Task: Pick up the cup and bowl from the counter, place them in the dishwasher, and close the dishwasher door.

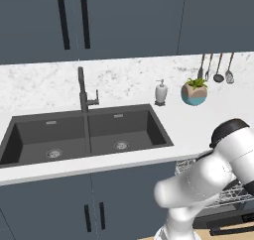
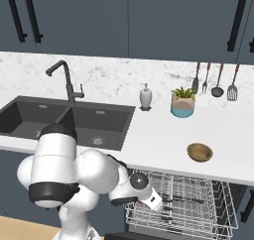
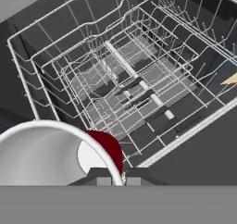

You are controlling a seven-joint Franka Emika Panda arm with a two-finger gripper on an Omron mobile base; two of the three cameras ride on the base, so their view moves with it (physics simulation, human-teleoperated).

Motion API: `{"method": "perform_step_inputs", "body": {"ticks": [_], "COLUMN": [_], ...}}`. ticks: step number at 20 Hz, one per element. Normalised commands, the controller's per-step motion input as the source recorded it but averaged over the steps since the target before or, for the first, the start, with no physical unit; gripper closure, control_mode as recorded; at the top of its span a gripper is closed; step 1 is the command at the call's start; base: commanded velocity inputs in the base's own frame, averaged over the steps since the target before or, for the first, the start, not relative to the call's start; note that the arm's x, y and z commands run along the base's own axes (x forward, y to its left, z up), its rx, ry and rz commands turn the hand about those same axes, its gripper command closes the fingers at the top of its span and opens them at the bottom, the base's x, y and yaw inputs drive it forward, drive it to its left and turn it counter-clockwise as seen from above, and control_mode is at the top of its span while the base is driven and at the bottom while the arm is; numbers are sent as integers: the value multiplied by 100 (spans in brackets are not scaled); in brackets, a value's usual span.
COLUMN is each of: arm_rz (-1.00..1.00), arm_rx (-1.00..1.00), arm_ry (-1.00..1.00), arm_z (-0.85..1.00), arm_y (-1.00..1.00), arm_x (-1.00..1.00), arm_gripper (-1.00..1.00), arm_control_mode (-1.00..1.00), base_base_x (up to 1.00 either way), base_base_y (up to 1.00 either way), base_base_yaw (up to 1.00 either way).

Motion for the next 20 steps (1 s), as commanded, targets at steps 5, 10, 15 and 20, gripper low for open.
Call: {"method": "perform_step_inputs", "body": {"ticks": [5, 10, 15, 20], "arm_rz": [1, 0, 2, 7], "arm_rx": [0, 0, 0, 0], "arm_ry": [-12, -4, 6, 18], "arm_z": [0, 2, 0, 0], "arm_y": [-32, -39, 0, 0], "arm_x": [-12, 0, 6, 10], "arm_gripper": [100, 100, 100, 100], "arm_control_mode": [-100, -100, -100, -100], "base_base_x": [0, 0, 0, 0], "base_base_y": [0, 0, 0, 0], "base_base_yaw": [0, 0, 0, 0]}}
